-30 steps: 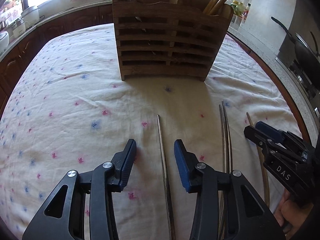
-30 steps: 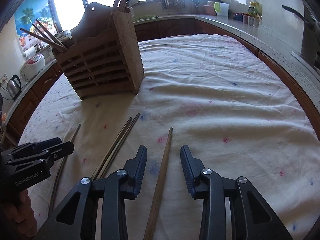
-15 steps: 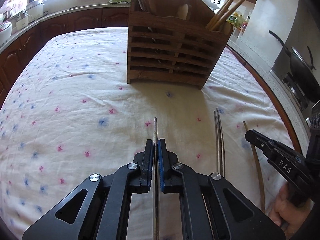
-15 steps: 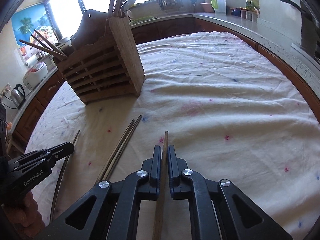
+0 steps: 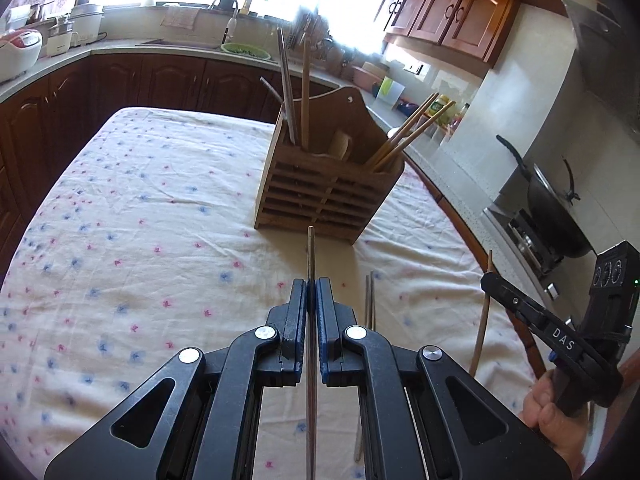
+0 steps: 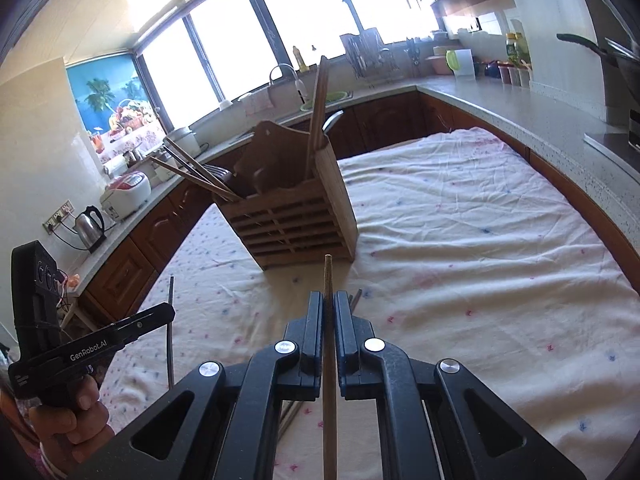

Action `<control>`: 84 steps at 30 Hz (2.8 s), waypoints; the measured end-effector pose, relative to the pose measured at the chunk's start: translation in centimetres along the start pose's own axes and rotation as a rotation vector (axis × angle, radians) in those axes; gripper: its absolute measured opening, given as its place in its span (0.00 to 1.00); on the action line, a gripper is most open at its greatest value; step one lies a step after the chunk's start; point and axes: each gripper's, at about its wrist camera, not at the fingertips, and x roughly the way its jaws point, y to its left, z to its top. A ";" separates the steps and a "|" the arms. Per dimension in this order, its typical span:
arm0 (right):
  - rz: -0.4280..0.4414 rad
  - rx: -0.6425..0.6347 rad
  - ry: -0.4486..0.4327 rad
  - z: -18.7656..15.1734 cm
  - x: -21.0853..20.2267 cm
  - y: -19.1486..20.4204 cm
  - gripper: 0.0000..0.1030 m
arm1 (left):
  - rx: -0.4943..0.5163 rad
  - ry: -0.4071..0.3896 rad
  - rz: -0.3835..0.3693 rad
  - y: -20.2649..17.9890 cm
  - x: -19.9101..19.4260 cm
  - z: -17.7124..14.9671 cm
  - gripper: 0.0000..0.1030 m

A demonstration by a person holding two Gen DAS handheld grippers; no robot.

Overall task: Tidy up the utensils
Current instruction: 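Lift both chopsticks and lower them into the wooden holder, then open both tools to release the chopsticks in the holder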

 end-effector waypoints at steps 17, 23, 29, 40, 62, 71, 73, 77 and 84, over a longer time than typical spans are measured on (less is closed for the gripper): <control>0.041 -0.025 -0.155 1.8 -5.4 2.5 0.05 | 0.001 -0.116 -0.034 -0.4 -5.4 0.5 0.04; 0.048 -0.030 -0.179 2.1 -6.0 2.6 0.05 | 0.005 -0.142 -0.024 -0.5 -6.1 0.6 0.04; 0.050 -0.022 -0.191 2.3 -6.3 2.6 0.05 | 0.003 -0.153 -0.021 -0.5 -6.2 0.9 0.04; 0.065 -0.033 -0.233 4.5 -6.1 2.8 0.05 | 0.025 -0.216 -0.021 -1.3 -6.8 3.4 0.04; 0.066 -0.036 -0.469 17.0 -2.8 3.7 0.05 | 0.141 -0.526 0.103 -5.5 -3.8 16.4 0.04; 0.044 -0.088 -0.456 16.9 1.8 3.9 0.05 | 0.125 -0.504 0.160 -4.5 1.7 15.8 0.04; 0.040 -0.096 -0.433 16.5 2.7 3.8 0.05 | 0.118 -0.488 0.156 -4.3 2.2 15.3 0.04; 0.020 -0.086 -0.407 15.3 3.7 2.8 0.05 | 0.114 -0.459 0.153 -3.8 2.6 14.0 0.04; 0.012 -0.048 -0.334 13.4 5.1 1.3 0.06 | 0.101 -0.400 0.141 -3.3 3.3 11.6 0.04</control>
